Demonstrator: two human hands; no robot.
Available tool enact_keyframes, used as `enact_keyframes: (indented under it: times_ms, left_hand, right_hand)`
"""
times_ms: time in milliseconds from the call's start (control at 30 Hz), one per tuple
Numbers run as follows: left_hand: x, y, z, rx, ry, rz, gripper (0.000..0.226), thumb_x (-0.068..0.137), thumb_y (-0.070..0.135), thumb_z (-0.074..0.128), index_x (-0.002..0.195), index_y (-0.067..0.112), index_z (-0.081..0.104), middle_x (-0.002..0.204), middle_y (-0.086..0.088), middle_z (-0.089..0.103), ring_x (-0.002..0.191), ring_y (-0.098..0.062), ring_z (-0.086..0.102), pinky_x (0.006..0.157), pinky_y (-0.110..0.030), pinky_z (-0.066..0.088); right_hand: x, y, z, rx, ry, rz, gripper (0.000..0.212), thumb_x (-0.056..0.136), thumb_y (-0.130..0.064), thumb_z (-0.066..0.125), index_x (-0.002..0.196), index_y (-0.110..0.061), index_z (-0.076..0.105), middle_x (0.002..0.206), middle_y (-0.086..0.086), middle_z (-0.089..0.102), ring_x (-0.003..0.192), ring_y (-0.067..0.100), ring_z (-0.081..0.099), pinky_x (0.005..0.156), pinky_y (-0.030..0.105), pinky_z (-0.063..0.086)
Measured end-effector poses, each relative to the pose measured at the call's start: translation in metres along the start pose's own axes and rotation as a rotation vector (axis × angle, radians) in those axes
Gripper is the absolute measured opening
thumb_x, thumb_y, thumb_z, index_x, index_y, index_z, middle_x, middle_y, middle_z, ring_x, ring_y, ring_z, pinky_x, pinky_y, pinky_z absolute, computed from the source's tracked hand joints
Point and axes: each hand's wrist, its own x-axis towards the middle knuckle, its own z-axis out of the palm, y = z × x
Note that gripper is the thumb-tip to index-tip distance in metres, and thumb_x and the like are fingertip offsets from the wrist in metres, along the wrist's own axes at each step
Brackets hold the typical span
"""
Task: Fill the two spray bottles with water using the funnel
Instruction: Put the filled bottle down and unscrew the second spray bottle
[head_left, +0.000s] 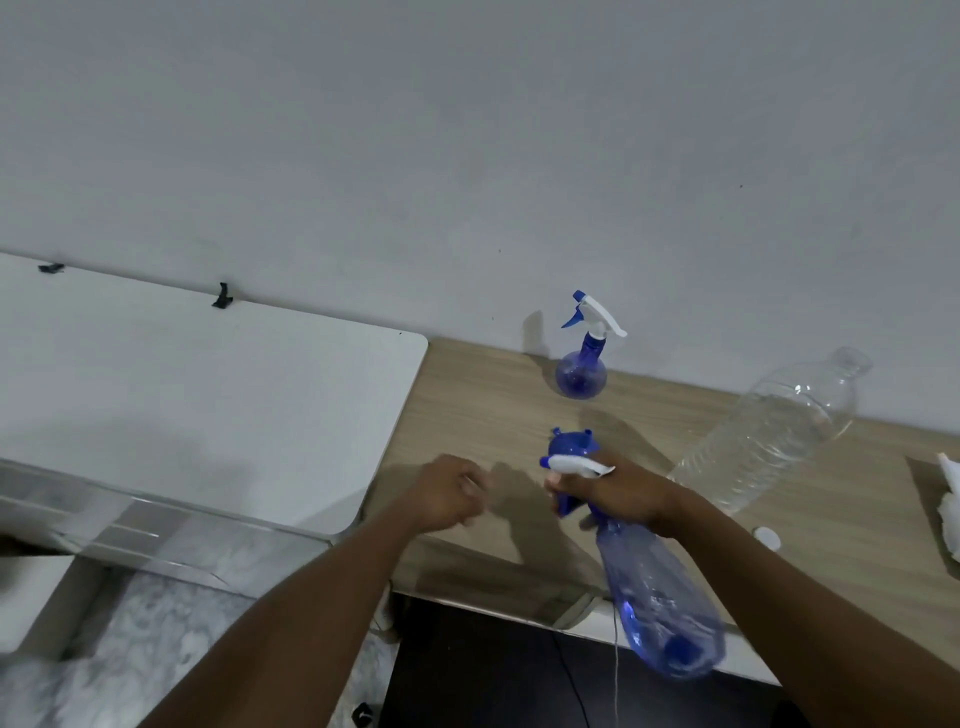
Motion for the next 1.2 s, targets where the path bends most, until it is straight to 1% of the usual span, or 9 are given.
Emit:
enact_keyframes:
  times_ms: [100, 233, 300, 433, 567, 700, 867, 1100, 1200]
  left_hand:
    - [0.002, -0.029, -0.034, 0.048, 0.375, -0.08, 0.02, 0.077, 0.02, 0.055, 0.085, 0.033, 0.068, 0.086, -0.001, 0.072, 0.076, -0.022, 0.069, 0.072, -0.03, 0.057]
    - [0.005, -0.042, -0.051, 0.082, 0.561, -0.154, 0.027, 0.084, 0.019, 0.047, 0.091, 0.036, 0.067, 0.095, 0.005, 0.069, 0.086, -0.018, 0.065, 0.083, -0.032, 0.054]
    - [0.006, -0.044, -0.052, 0.087, 0.574, -0.146, 0.026, 0.084, 0.019, 0.048, 0.092, 0.037, 0.066, 0.094, 0.007, 0.068, 0.087, -0.017, 0.065, 0.084, -0.033, 0.054]
    - [0.007, -0.047, -0.048, 0.107, 0.547, -0.123, 0.026, 0.084, 0.019, 0.05, 0.095, 0.037, 0.065, 0.1, 0.008, 0.068, 0.087, -0.015, 0.063, 0.083, -0.03, 0.052]
    - [0.011, -0.045, -0.045, 0.144, 0.536, -0.096, 0.028, 0.088, 0.017, 0.047, 0.101, 0.033, 0.066, 0.106, 0.007, 0.066, 0.085, -0.013, 0.058, 0.079, -0.026, 0.047]
    - [0.013, -0.04, -0.043, 0.164, 0.527, -0.079, 0.028, 0.088, 0.019, 0.046, 0.099, 0.035, 0.065, 0.105, 0.007, 0.067, 0.087, -0.015, 0.06, 0.085, -0.03, 0.051]
    - [0.015, -0.034, -0.039, 0.173, 0.502, -0.057, 0.027, 0.089, 0.019, 0.046, 0.1, 0.035, 0.064, 0.104, 0.008, 0.066, 0.087, -0.017, 0.064, 0.084, -0.034, 0.055]
    - [0.023, -0.022, -0.047, 0.162, 0.509, -0.058, 0.027, 0.086, 0.02, 0.048, 0.099, 0.038, 0.063, 0.093, 0.007, 0.068, 0.088, -0.018, 0.064, 0.085, -0.036, 0.055]
    - [0.032, -0.015, -0.052, 0.157, 0.525, -0.047, 0.027, 0.086, 0.02, 0.048, 0.1, 0.037, 0.064, 0.094, 0.008, 0.068, 0.089, -0.019, 0.064, 0.085, -0.036, 0.054]
  right_hand:
    - [0.004, 0.009, 0.003, 0.032, -0.004, 0.048, 0.043, 0.093, -0.039, 0.068, 0.096, 0.004, 0.067, 0.091, 0.019, 0.069, 0.078, 0.024, 0.06, 0.067, 0.035, 0.057]
    - [0.019, -0.001, 0.013, -0.122, 0.089, 0.006, 0.041, 0.091, -0.039, 0.065, 0.082, 0.001, 0.068, 0.074, 0.015, 0.073, 0.064, 0.017, 0.064, 0.061, 0.029, 0.053]
    - [0.024, -0.003, 0.019, -0.114, 0.145, 0.009, 0.038, 0.088, -0.039, 0.067, 0.084, -0.001, 0.063, 0.066, 0.01, 0.072, 0.058, 0.017, 0.065, 0.061, 0.028, 0.052]
    - [0.026, -0.008, 0.016, -0.187, 0.147, -0.032, 0.033, 0.091, -0.031, 0.067, 0.085, 0.001, 0.07, 0.072, 0.007, 0.075, 0.062, 0.011, 0.066, 0.068, 0.024, 0.052]
    - [0.032, -0.006, 0.014, -0.188, 0.201, 0.009, 0.027, 0.086, -0.023, 0.066, 0.09, 0.004, 0.065, 0.066, 0.01, 0.073, 0.058, 0.021, 0.068, 0.066, 0.038, 0.057]
    - [0.031, -0.007, 0.009, -0.249, 0.104, -0.035, 0.022, 0.084, -0.025, 0.065, 0.08, -0.006, 0.073, 0.073, 0.006, 0.076, 0.073, 0.025, 0.072, 0.082, 0.044, 0.057]
    - [0.038, 0.0, 0.015, -0.229, 0.159, 0.034, 0.032, 0.089, -0.029, 0.066, 0.093, 0.002, 0.062, 0.063, 0.007, 0.072, 0.056, 0.017, 0.067, 0.067, 0.033, 0.056]
    - [0.028, -0.052, -0.001, -0.099, 0.273, -0.22, 0.025, 0.094, -0.027, 0.062, 0.098, -0.002, 0.057, 0.08, 0.004, 0.075, 0.078, 0.025, 0.071, 0.073, 0.037, 0.053]
    - [0.035, -0.076, -0.019, -0.205, 0.424, -0.344, 0.018, 0.089, -0.025, 0.072, 0.092, -0.009, 0.063, 0.078, 0.0, 0.07, 0.066, 0.009, 0.064, 0.062, 0.024, 0.048]
